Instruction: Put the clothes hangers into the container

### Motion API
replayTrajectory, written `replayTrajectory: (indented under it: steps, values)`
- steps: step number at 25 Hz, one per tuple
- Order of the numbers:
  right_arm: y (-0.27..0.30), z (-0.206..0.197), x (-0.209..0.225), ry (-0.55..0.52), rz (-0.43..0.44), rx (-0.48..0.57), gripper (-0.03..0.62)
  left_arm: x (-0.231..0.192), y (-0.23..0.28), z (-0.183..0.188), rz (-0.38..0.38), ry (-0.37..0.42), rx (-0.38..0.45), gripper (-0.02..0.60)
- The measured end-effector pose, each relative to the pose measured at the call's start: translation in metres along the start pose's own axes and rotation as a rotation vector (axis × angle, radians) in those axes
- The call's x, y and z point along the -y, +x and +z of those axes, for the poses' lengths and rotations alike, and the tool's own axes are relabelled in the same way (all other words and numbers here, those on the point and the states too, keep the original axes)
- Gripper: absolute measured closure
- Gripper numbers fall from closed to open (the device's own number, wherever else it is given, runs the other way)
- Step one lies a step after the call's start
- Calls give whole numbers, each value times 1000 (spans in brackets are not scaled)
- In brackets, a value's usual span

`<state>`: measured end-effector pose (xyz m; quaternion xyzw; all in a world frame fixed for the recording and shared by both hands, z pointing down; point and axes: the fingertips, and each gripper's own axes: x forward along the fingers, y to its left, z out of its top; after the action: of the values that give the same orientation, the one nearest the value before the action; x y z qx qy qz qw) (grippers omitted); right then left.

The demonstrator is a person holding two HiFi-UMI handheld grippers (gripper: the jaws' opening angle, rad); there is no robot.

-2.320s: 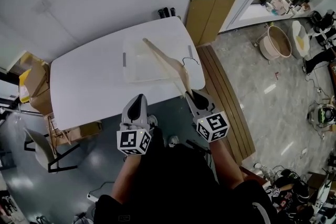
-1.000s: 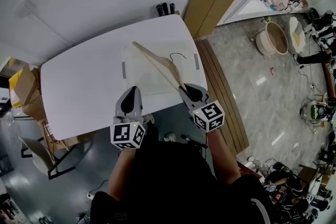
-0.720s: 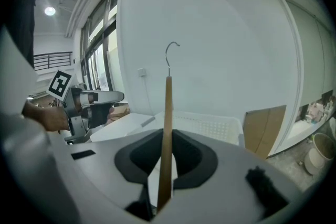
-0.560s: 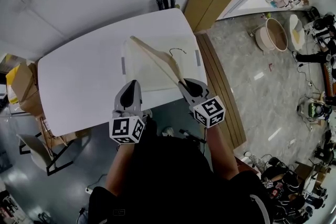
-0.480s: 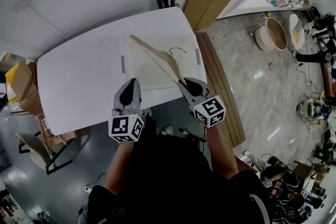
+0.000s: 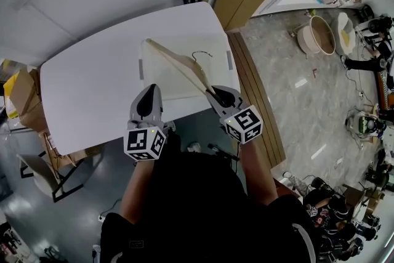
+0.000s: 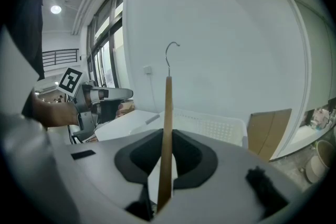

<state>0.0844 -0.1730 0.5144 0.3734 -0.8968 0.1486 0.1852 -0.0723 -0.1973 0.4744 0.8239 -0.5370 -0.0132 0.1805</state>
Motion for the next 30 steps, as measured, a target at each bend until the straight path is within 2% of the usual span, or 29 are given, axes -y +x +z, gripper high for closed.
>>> replayTrajectory:
  steps: [23,30]
  values:
    - [36,-14,20,-45,43,-175,533,-18,16,1,3,-13,-18,575]
    - [42,-16,24,-48,46,-199,534,-23,22,0,-5,-18,-23,575]
